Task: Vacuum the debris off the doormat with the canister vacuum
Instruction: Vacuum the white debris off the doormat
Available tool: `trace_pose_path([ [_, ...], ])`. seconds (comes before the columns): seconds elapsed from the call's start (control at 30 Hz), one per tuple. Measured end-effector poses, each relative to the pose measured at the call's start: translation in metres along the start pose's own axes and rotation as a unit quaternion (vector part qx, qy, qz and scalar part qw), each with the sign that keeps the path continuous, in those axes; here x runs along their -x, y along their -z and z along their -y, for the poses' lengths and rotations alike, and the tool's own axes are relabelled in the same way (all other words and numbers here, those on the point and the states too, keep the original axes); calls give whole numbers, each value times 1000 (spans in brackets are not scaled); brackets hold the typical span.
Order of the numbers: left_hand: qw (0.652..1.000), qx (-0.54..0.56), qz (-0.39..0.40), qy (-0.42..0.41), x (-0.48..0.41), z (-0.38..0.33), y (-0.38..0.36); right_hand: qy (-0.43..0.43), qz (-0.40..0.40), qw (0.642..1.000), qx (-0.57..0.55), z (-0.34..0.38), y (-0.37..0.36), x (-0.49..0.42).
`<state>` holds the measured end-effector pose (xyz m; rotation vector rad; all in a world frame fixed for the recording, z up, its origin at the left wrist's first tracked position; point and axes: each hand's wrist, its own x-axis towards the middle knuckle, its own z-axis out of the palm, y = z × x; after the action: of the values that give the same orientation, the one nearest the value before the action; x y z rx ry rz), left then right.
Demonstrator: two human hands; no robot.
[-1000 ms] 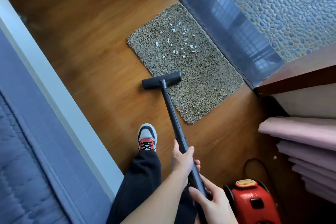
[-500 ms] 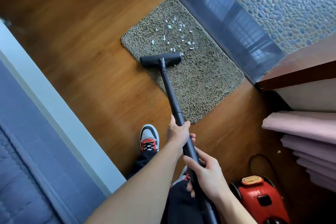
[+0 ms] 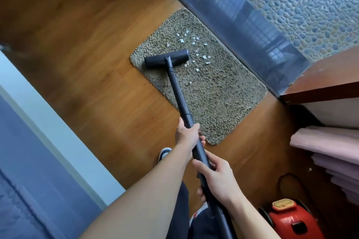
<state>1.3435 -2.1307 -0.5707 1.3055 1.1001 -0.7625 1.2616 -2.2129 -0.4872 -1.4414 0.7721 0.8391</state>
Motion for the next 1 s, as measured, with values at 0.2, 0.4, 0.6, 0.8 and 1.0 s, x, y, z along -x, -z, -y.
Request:
trace_pose_path([
  [0.2, 1000, -8, 4, 6, 2, -6, 0, 5, -7, 1000, 4, 7, 0, 1],
  [0.4, 999, -28, 18, 19, 24, 33, -17, -3, -6, 1000, -11, -23, 18, 31],
  [0.6, 998, -45, 28, 25, 49, 84, -36, -25, -14, 1000, -12, -67, 45, 64],
  [0.8, 999, -37, 28, 17, 63, 122, -51, -37, -14, 999, -17, -104, 66, 83],
  [1.0, 997, -69, 27, 9, 74, 151, -64, -57, -13, 998, -15, -131, 84, 97],
])
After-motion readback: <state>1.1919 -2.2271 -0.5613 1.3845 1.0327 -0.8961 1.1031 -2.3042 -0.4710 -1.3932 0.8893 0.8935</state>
